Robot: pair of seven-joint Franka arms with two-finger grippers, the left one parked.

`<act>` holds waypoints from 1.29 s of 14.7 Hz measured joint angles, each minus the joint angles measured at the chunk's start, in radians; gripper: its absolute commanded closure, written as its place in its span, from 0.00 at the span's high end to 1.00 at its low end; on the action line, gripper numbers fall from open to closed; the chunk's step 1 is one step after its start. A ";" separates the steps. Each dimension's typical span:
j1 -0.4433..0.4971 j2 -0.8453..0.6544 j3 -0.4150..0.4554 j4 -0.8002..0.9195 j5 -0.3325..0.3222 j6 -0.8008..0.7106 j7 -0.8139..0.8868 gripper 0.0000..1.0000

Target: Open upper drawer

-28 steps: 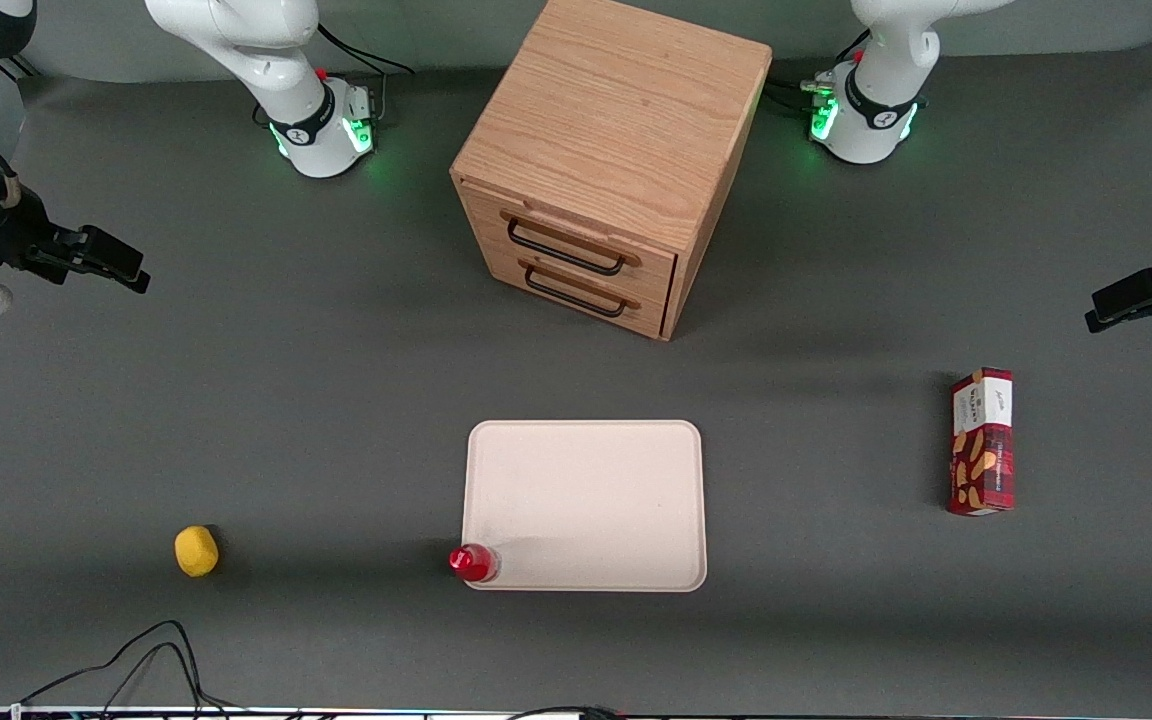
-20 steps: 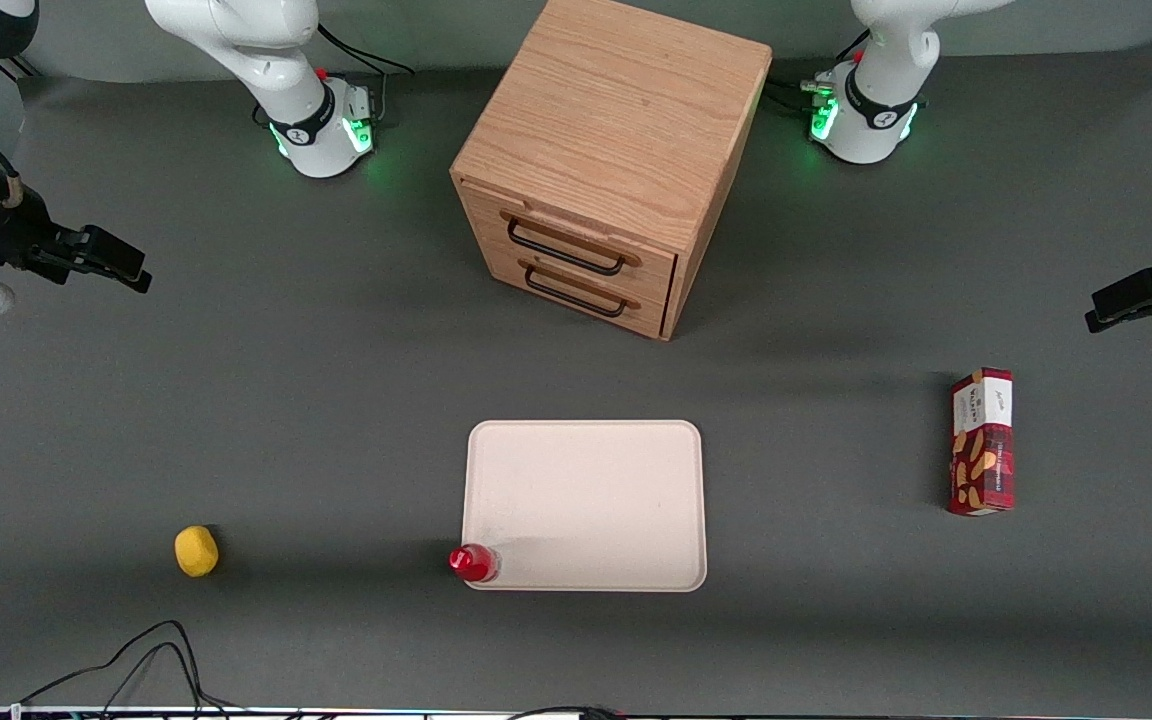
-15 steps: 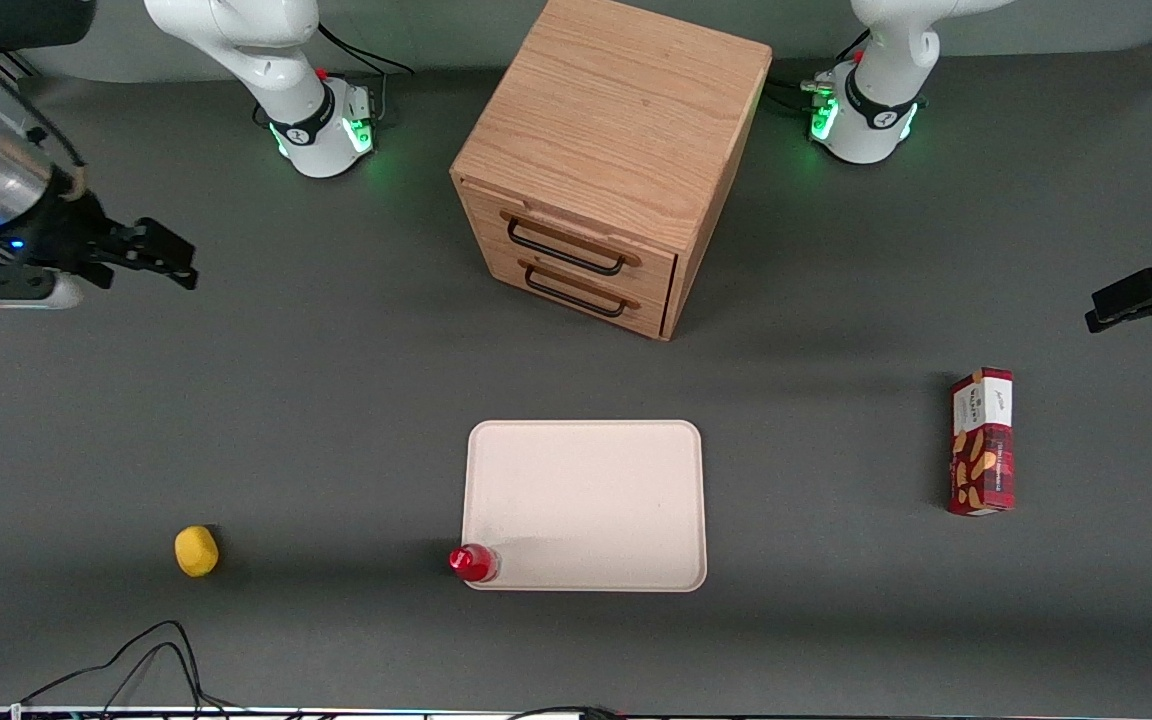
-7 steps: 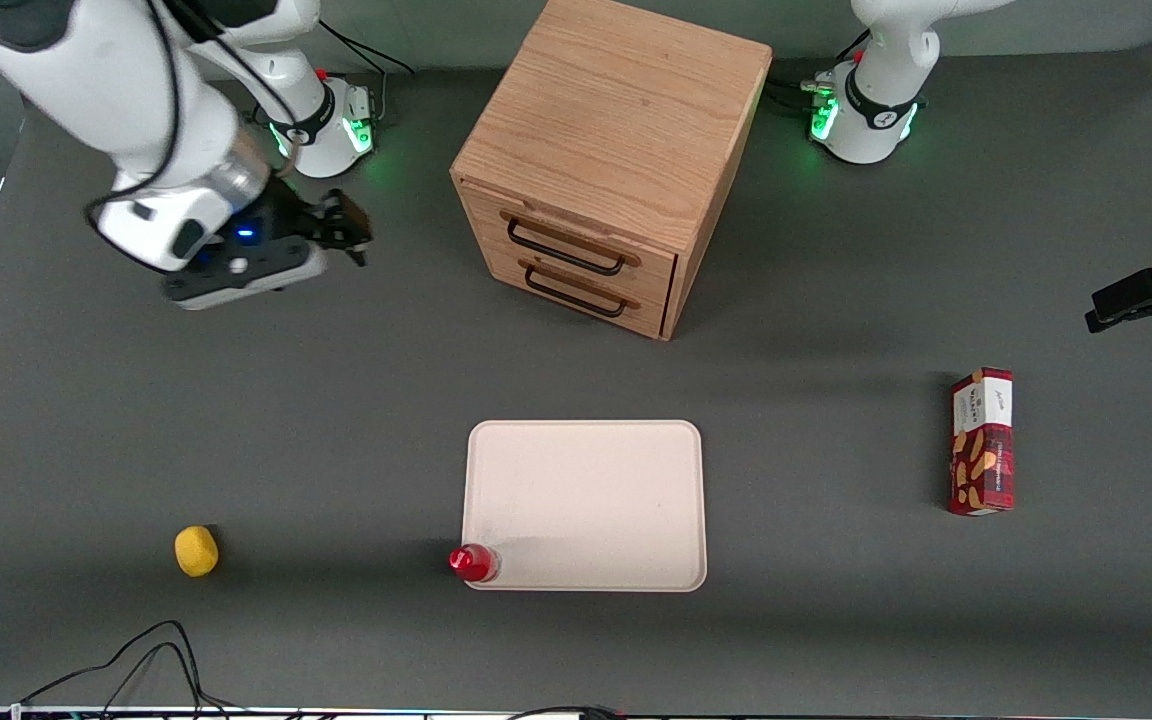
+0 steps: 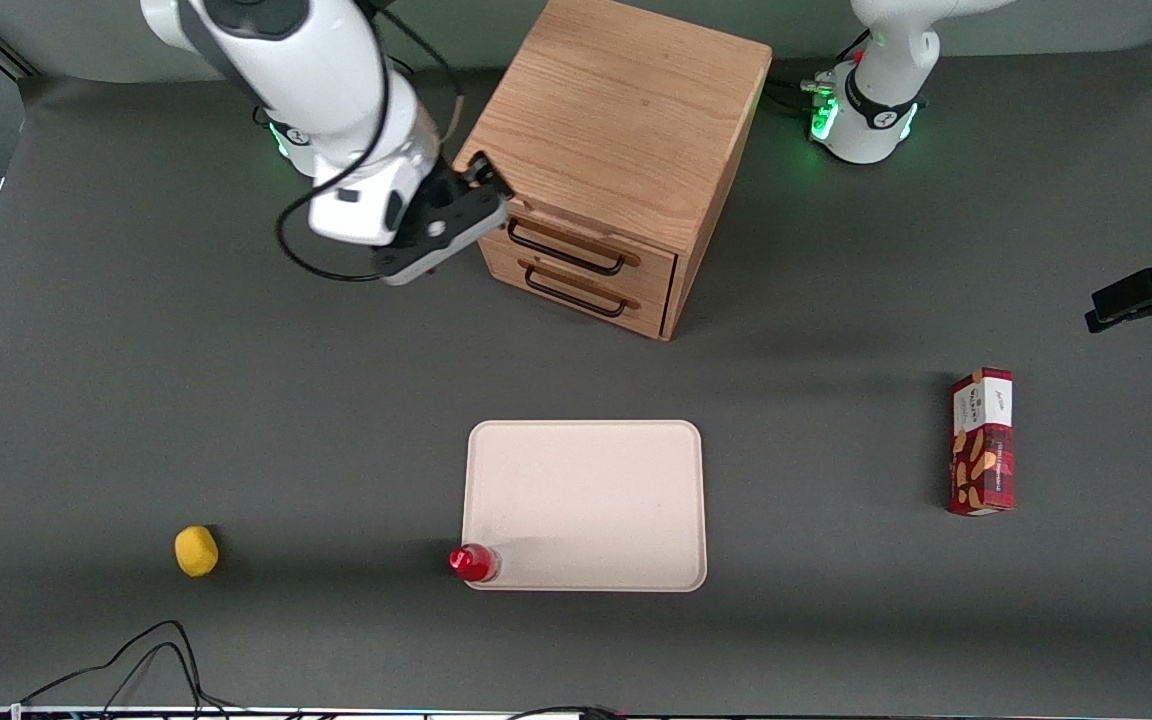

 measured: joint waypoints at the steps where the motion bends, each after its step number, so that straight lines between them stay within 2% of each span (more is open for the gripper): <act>1: 0.017 0.022 0.010 0.014 0.000 0.001 -0.011 1.00; 8: 0.100 0.156 0.016 0.059 -0.010 0.001 -0.296 1.00; 13: 0.108 0.216 0.026 0.047 -0.031 -0.002 -0.473 1.00; 19: 0.109 0.262 0.034 0.013 -0.089 0.021 -0.550 1.00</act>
